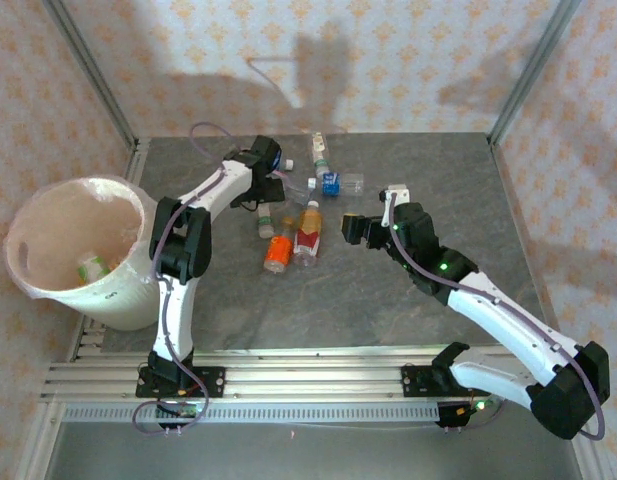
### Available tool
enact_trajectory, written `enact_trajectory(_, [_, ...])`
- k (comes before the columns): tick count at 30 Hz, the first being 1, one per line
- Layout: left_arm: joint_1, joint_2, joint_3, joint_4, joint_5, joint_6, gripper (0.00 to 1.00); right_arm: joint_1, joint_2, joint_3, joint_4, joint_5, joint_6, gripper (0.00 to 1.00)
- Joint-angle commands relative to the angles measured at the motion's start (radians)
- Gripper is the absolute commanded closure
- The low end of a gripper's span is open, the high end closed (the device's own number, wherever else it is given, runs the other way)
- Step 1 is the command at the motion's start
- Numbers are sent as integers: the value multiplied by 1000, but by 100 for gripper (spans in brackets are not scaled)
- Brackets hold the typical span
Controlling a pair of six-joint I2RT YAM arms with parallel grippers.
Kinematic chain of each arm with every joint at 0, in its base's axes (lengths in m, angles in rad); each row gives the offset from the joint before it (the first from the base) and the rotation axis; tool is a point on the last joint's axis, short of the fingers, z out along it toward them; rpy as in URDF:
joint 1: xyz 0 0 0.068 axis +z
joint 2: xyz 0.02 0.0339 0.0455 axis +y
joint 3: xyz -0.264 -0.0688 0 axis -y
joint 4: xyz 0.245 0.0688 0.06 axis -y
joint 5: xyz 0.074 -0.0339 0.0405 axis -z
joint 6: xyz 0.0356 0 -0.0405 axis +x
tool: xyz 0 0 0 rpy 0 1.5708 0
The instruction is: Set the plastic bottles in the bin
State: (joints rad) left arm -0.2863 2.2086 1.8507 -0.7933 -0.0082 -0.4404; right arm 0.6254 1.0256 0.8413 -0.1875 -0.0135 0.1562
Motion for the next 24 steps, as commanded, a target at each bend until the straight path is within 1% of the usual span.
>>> enact_trajectory(1, [10,79,49,18,76,44,10,-4,5,9,-13,28,-10,1])
enact_trajectory(3, [9,94,55,21,76,43,14,-4,8,14,-13,22,-5,1])
enact_trajectory(6, [9,76,32,43,69,41,23,-4,7,16,-13,18,0,1])
enact_trajectory(8, [9,50,20,49,67,44,24,-4,5,16,-17,18,-2,1])
enact_trajectory(14, [10,-37,9,27,14,97,43,-4,7,9,-9,16,5,1])
enact_trajectory(16, [10,-77,-3,22,4,106,50,-4,7,7,-2,14,12,1])
enact_trajectory(18, [10,-122,-25,27,12,108,54,-4,7,5,2,11,17,1])
enact_trajectory(21, [9,-207,-68,45,44,93,58,-4,7,1,9,10,20,1])
enact_trajectory(24, [6,-333,-113,50,57,66,60,-4,8,2,13,7,20,1])
